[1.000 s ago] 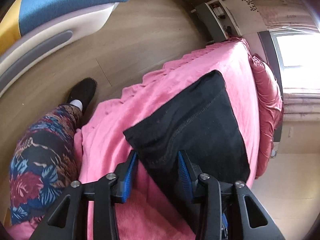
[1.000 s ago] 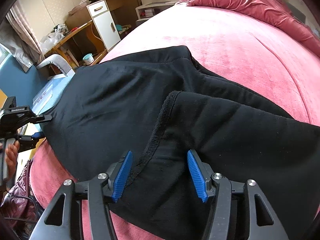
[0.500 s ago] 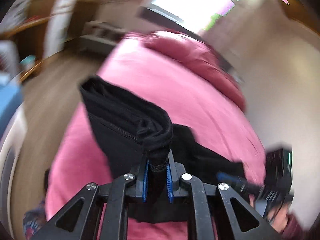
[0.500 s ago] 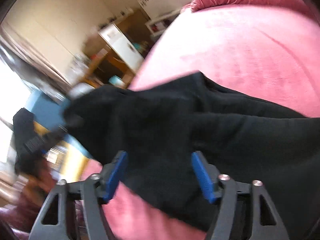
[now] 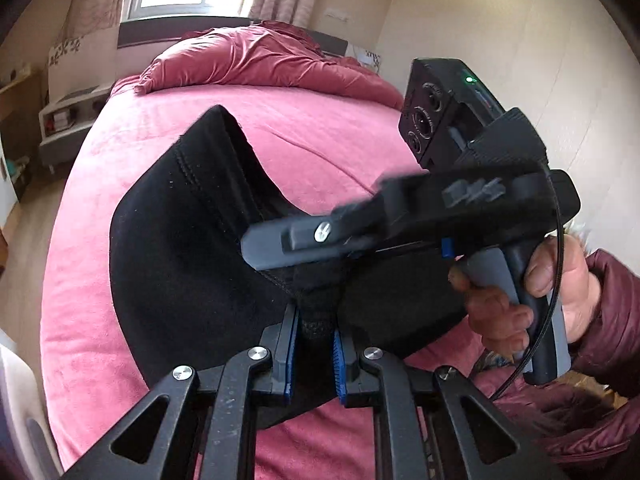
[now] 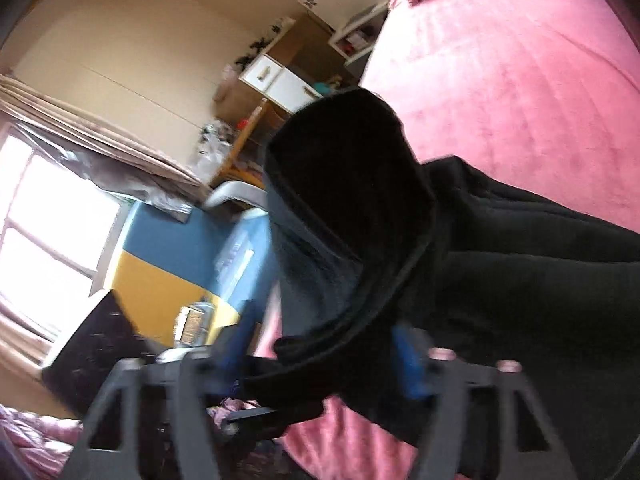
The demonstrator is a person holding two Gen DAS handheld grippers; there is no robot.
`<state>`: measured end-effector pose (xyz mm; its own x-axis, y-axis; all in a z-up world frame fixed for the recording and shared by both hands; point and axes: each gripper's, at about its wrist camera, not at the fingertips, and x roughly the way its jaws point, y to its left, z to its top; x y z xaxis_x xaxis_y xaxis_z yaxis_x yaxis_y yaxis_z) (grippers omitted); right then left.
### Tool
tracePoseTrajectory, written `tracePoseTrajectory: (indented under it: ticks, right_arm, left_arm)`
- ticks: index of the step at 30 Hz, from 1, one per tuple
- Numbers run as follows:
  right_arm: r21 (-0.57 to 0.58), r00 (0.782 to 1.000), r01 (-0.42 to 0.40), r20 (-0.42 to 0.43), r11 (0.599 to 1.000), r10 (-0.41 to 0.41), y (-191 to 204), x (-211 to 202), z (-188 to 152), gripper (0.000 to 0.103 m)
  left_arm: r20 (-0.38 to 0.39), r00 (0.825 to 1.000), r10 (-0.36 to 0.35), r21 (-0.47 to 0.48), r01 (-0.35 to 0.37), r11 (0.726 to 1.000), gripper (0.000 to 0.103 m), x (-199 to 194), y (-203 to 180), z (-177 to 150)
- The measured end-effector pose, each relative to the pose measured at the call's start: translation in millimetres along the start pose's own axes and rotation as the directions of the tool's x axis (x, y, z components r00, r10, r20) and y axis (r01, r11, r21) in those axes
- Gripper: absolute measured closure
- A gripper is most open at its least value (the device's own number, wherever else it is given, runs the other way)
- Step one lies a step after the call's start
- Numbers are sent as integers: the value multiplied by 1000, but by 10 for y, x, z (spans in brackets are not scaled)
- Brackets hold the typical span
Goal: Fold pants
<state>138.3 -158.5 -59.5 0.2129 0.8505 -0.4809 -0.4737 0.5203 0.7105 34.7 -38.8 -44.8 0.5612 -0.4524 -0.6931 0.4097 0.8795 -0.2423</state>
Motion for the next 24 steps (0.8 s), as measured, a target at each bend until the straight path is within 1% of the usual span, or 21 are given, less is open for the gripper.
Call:
tracePoseTrajectory:
  ticks: [2, 3, 7, 8, 9, 11, 12, 15, 17, 18, 19, 20, 21, 23, 24]
  right_arm:
    - [5, 1000, 14, 13, 1000, -14, -49, -6, -19, 86]
    - [8, 999, 24, 23, 1000, -24, -67, -29, -22, 88]
    - [-15, 998, 43, 52, 999, -43, -22, -124, -39, 89]
    - [-19, 997, 44, 59, 999, -43, -2, -139, -34, 89]
    - [-23, 997, 42, 67, 999, -40, 21, -176, -37, 89]
    - [-35, 995, 47, 88, 998, -44, 59, -266, -21, 89]
    - [-36, 994, 48, 97, 998, -45, 31, -355, -16, 89]
    - [-35, 991, 60, 124, 998, -55, -2, -514, -11, 89]
    - [-29, 987, 72, 147, 997, -67, -26, -652, -21, 90]
    - [-27, 985, 77, 157, 997, -72, -49, -737, -40, 90]
    - [-23, 982, 84, 171, 996, -79, -60, -823, -52, 90]
    - [-20, 979, 91, 187, 996, -86, -75, -921, -72, 90]
    - [-13, 974, 102, 204, 995, -97, -100, -1039, -97, 90]
    - [8, 967, 119, 228, 993, -117, -157, -1226, -147, 90]
    - [27, 961, 132, 243, 991, -135, -212, -1344, -192, 90]
  left_arm:
    - [-11, 1000, 9, 12, -9, 1000, 89, 33, -45, 14]
    - [-10, 1000, 15, 24, -15, 1000, 89, 36, -64, 10]
    - [-2, 1000, 25, 51, -25, 998, 87, 32, -201, 47]
    - [4, 1000, 27, 58, -27, 998, 84, 22, -233, 57]
    - [10, 1000, 20, 62, -21, 998, 78, -2, -228, 65]
    - [18, 1000, -7, 62, 6, 998, 73, -62, -261, 68]
    - [23, 1000, -8, 67, 7, 998, 71, -94, -287, 82]
    - [34, 998, -44, 70, 42, 997, 70, -165, -306, 96]
    - [37, 995, -89, 62, 87, 994, 69, -201, -308, 118]
    - [47, 990, -136, 41, 134, 990, 69, -250, -279, 132]
    - [54, 985, -166, 19, 165, 986, 68, -283, -240, 143]
    - [66, 978, -197, -19, 199, 980, 67, -323, -173, 159]
    - [88, 971, -221, -76, 228, 971, 67, -357, -52, 185]
    - [109, 966, -233, -160, 249, 955, 67, -379, 142, 212]
    - [115, 969, -220, -201, 239, 950, 67, -370, 256, 219]
